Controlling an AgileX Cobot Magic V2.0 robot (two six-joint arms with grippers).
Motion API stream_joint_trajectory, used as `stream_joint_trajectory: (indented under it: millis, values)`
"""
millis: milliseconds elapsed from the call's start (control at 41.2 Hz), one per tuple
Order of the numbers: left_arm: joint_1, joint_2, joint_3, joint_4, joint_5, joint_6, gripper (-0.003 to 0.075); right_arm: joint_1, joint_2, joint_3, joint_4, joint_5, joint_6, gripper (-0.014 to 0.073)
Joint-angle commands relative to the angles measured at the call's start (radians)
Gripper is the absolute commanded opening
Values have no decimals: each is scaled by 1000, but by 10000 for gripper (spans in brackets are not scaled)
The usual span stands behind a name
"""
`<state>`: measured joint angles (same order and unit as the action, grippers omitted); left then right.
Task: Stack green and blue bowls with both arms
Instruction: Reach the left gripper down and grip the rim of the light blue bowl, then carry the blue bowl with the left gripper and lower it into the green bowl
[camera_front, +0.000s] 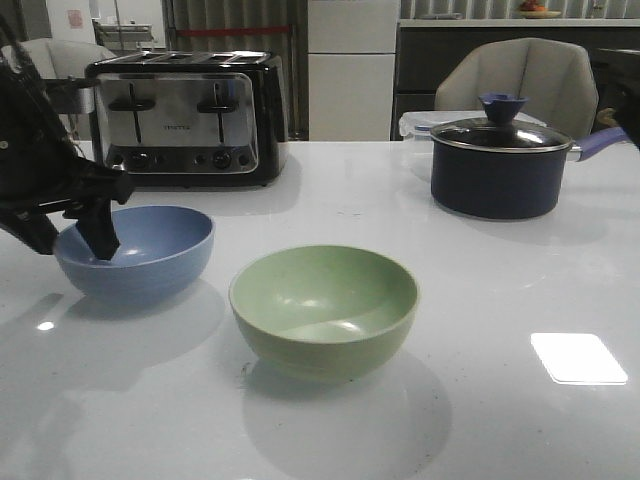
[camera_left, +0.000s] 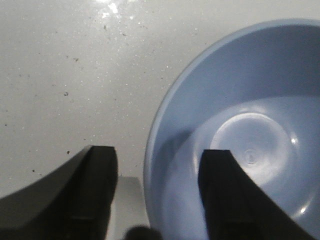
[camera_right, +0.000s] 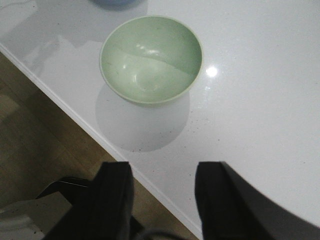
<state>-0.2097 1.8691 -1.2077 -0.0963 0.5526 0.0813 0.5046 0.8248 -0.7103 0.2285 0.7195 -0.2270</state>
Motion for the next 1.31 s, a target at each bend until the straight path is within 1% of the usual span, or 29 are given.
stream_joint_trajectory:
  millis: [0, 146, 194, 388, 509, 582, 800, 897, 1067, 1188, 1285]
  values:
    - [-6, -47, -31, -11, -46, 0, 280, 0, -10, -25, -1, -56, -13, 418]
    - [-6, -47, -31, -11, -41, 0, 121, 0, -10, -25, -1, -56, -13, 418]
    - [-6, -49, -31, -11, -37, 0, 87, 0, -10, -25, -1, -56, -13, 418]
    - [-12, -117, -31, -24, 8, 0, 93, 0, -10, -25, -1, -56, -13, 418]
    - [-28, -199, -31, -83, 48, 37, 93, 0, -10, -25, -1, -56, -13, 418]
    - [-55, -247, -31, -106, 66, 72, 93, 0, -10, -25, -1, -56, -13, 418]
    - [-188, -346, -33, -125, 104, 72, 93, 0, -10, -25, -1, -56, -13, 418]
    - [-256, -338, -47, -127, 130, 72, 93, 0, -10, -25, -1, -56, -13, 418]
    - [-367, -295, -101, -128, 124, 72, 93, 0, -10, -25, -1, -56, -13, 418]
    - [-407, -246, -128, -126, 123, 72, 93, 0, -10, -25, -1, -57, -13, 418]
    - [-410, -207, -137, -126, 119, 72, 93, 0, -10, -25, -1, -57, -13, 418]
